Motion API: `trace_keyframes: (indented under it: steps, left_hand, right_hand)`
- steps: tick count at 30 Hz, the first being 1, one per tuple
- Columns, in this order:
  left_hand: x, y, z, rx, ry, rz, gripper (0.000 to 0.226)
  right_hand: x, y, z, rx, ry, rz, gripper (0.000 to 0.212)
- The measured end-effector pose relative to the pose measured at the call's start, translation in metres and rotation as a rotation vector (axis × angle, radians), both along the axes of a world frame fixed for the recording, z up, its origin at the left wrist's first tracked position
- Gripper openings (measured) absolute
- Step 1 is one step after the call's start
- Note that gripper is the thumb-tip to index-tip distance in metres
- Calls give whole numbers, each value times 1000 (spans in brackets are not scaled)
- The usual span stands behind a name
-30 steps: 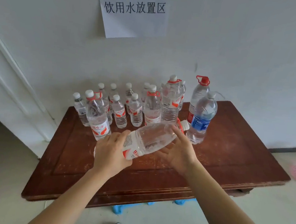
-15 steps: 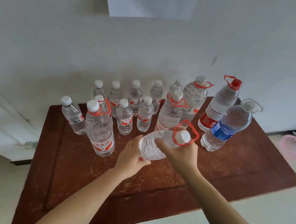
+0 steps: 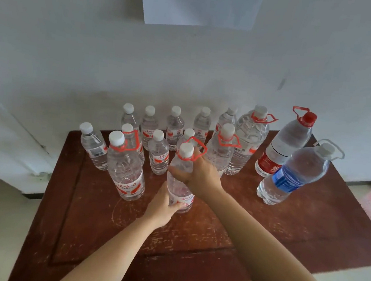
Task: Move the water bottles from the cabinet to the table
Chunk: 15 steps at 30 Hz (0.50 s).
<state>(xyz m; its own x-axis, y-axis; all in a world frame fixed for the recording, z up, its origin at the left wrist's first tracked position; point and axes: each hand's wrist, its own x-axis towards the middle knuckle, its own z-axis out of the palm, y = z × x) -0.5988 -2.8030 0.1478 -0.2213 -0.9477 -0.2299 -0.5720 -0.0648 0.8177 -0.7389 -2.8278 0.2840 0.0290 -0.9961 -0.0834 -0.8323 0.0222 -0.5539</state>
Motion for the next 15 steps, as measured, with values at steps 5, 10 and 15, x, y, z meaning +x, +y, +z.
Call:
trace_keyframes:
  steps: [5, 10, 15]
  left_hand:
    - [13, 15, 13, -35, -213, 17, 60]
    - [30, 28, 25, -79, -350, 25, 57]
    - [35, 27, 56, -147, -382, 109, 55]
  right_hand:
    - [-9, -13, -6, 37, 0, 47, 81]
    - [-26, 8, -18, -5, -53, 38, 78]
    - [-23, 6, -5, -3, -97, 95, 90]
